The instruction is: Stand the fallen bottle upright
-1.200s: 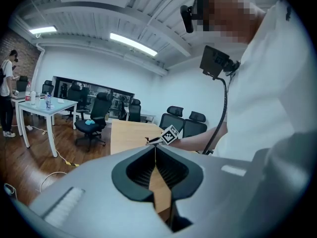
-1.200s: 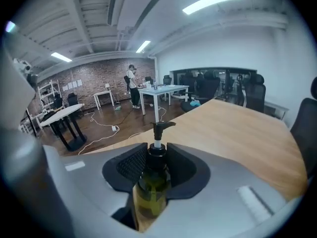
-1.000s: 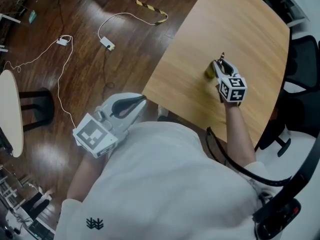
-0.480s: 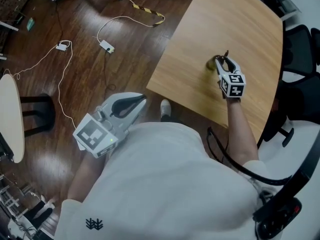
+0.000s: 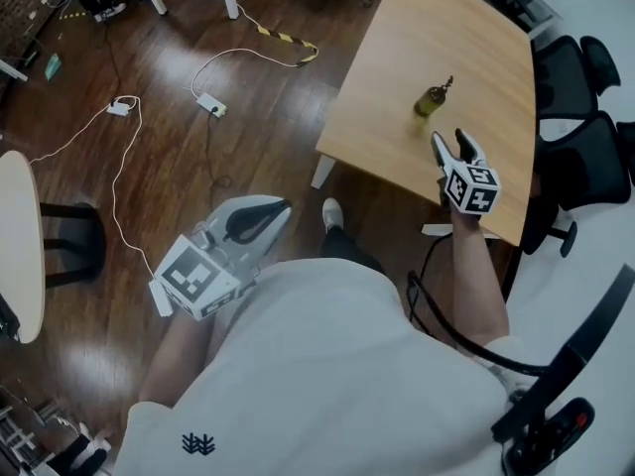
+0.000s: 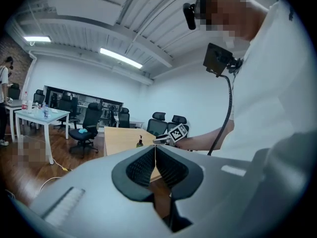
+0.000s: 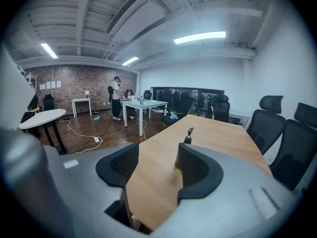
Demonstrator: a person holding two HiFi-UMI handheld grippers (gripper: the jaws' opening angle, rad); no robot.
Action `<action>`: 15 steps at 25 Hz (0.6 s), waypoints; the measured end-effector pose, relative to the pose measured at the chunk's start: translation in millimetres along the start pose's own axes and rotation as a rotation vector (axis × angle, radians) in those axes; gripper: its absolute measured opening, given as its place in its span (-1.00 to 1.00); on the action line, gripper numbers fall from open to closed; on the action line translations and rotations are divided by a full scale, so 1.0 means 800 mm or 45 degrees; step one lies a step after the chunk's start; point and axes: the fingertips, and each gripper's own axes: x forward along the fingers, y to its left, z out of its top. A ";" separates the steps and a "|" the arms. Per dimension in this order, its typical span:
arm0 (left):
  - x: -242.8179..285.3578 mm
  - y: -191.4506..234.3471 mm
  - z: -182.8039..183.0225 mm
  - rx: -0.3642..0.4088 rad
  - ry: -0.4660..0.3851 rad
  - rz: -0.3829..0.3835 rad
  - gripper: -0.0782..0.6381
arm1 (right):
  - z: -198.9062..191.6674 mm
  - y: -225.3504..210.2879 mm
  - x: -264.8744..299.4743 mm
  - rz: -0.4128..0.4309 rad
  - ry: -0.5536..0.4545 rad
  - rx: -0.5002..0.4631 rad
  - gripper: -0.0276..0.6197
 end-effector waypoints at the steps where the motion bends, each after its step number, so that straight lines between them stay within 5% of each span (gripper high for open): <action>1: -0.009 -0.008 -0.006 0.002 0.003 -0.020 -0.77 | -0.003 0.022 -0.025 0.011 0.001 0.013 -0.17; 8: -0.019 -0.081 -0.025 0.057 0.051 -0.273 -0.77 | -0.024 0.161 -0.184 0.140 0.073 0.051 -0.17; 15: -0.011 -0.154 -0.036 0.064 0.057 -0.423 -0.77 | -0.046 0.240 -0.302 0.240 0.061 0.071 -0.09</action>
